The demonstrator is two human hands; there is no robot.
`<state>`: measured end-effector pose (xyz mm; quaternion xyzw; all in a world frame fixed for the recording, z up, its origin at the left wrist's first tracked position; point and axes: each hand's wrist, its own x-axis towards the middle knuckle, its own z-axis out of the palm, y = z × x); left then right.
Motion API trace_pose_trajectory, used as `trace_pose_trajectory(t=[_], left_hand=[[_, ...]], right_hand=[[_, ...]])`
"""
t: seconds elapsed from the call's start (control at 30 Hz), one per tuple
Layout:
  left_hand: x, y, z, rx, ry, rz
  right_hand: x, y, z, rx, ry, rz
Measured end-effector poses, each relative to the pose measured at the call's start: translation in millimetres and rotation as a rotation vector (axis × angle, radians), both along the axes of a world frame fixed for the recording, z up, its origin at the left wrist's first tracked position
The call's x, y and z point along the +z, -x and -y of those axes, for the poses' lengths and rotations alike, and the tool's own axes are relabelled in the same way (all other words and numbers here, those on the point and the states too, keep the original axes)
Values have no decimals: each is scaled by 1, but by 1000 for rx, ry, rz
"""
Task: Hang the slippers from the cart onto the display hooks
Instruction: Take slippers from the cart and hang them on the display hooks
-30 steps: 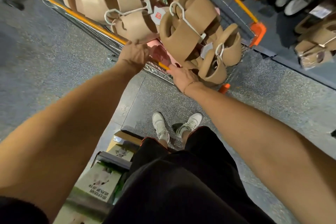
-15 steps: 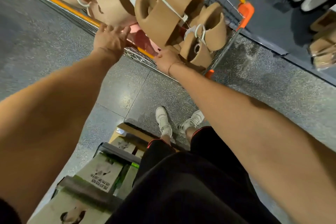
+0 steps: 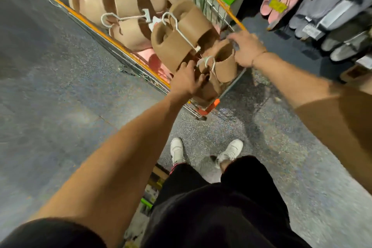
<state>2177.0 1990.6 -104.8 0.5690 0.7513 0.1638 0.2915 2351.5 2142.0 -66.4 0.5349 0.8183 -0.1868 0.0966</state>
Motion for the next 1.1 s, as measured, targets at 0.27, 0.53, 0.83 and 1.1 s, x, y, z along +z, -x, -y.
trace_pose_trajectory(t=[0.27,0.53,0.83,1.1], left_hand=[[15,-5,-3,202,-1,-86],[23,-13,0,325,11,-203],[106,33,-30,263,-289,-134],[261,39,-141,97,-609,-27]], right_hand=[[-33,-5,14,-69,158,-330],[-43,17,-19,120,131,-349],[33,28,-41,36,253,-669],[221,-13,-96,-95,-79,-899]])
